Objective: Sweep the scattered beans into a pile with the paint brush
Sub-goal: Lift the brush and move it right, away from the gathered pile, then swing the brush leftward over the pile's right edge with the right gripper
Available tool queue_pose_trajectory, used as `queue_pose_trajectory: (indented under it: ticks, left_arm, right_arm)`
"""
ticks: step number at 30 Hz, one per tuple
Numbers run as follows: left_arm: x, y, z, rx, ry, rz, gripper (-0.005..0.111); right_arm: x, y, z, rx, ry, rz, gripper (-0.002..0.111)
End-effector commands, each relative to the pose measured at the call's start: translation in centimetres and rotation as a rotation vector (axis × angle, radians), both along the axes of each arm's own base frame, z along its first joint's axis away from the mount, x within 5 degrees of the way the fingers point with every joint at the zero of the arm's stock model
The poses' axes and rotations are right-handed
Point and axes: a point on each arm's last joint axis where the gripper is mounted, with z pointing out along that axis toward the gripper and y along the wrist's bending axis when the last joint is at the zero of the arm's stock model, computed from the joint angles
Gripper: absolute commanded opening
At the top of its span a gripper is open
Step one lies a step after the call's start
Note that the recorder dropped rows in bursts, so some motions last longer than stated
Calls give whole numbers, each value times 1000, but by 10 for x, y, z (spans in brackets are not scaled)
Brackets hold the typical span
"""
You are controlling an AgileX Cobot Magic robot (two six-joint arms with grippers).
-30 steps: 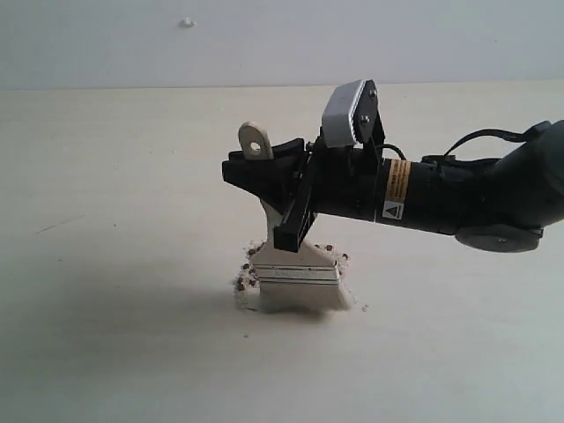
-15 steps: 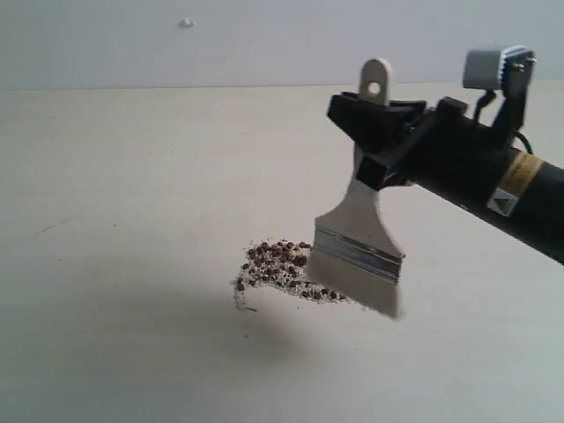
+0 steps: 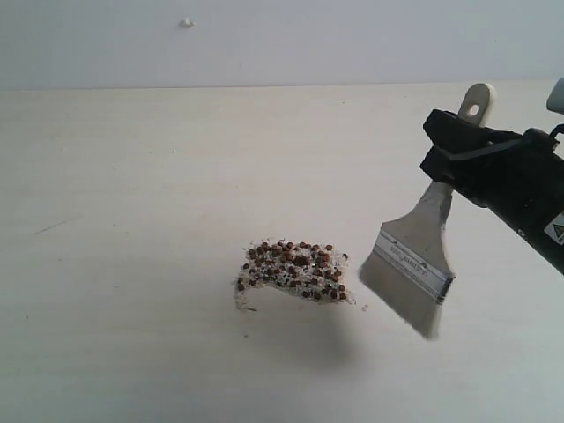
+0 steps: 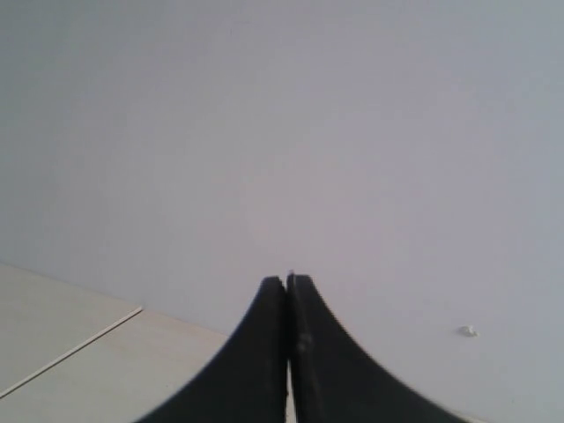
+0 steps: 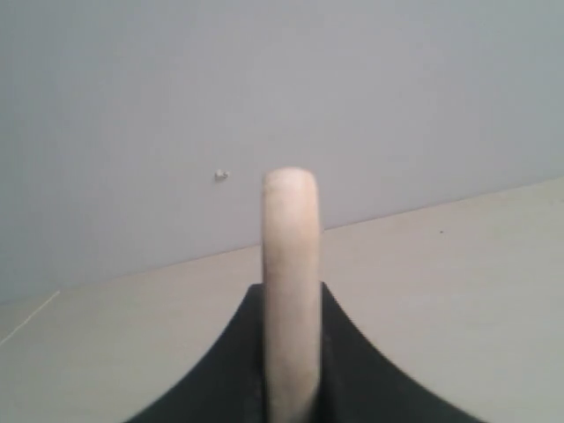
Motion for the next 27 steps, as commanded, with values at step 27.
queue_pose_trajectory:
  ticks: [27]
  left_arm:
    - [-1, 0, 0, 0, -6, 3, 0]
  right_arm:
    - [19, 8, -14, -84, 191, 25, 0]
